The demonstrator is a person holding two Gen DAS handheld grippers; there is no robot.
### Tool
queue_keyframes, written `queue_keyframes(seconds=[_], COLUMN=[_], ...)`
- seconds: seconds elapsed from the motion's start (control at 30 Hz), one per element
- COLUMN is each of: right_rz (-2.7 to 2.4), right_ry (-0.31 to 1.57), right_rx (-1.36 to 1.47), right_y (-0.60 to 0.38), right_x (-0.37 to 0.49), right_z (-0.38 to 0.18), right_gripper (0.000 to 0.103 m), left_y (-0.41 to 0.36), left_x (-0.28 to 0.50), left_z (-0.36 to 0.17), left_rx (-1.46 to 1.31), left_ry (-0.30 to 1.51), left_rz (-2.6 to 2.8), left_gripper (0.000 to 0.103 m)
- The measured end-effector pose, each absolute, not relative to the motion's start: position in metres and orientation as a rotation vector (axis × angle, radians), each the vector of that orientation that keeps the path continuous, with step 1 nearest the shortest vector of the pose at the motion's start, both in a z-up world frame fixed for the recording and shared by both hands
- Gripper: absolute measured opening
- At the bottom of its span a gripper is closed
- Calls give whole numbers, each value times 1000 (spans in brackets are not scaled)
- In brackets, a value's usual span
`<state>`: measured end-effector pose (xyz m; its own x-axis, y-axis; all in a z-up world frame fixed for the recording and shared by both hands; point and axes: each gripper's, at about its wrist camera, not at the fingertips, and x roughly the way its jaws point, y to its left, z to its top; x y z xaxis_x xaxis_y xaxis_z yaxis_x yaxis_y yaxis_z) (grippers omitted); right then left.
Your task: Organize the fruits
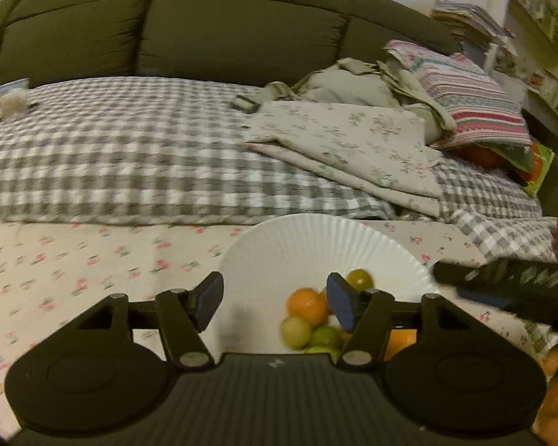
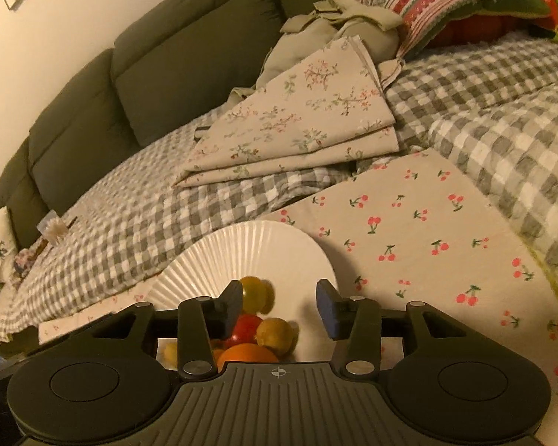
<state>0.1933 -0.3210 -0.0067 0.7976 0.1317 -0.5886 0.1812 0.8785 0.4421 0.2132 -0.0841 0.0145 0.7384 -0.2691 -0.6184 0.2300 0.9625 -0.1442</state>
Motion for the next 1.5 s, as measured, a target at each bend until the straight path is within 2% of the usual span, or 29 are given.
queue_keyframes(seconds=[0.17, 0.5, 0.67, 0.87, 1.17, 1.23, 1.5], right_rz=[-3, 1, 18, 37, 16, 2, 4], right_ry=[602, 629, 620, 587, 584, 573, 585], right_rx=[546, 329, 329, 253, 277, 248, 206], right_y=[-319, -271, -254, -226, -222, -217, -210], right_x=[168, 100, 60, 13, -25, -30, -22], right_z=[21, 50, 58, 63, 51, 51, 44], right_gripper=[47, 48, 53, 54, 71, 86, 92], left_y=[-64, -33, -25, -19, -11, -9, 2], left_x=[185, 112, 75, 41, 19, 21, 24], left_z=[28, 43, 51, 55, 45, 41, 41], left_rx=[-73, -56, -51, -28, -8, -2, -29], left_ry=[708, 737, 723, 707, 713, 721, 691], left_rz=[-210, -139, -122, -104, -106, -104, -72], left_gripper=[73, 78, 88, 91, 93, 93, 100])
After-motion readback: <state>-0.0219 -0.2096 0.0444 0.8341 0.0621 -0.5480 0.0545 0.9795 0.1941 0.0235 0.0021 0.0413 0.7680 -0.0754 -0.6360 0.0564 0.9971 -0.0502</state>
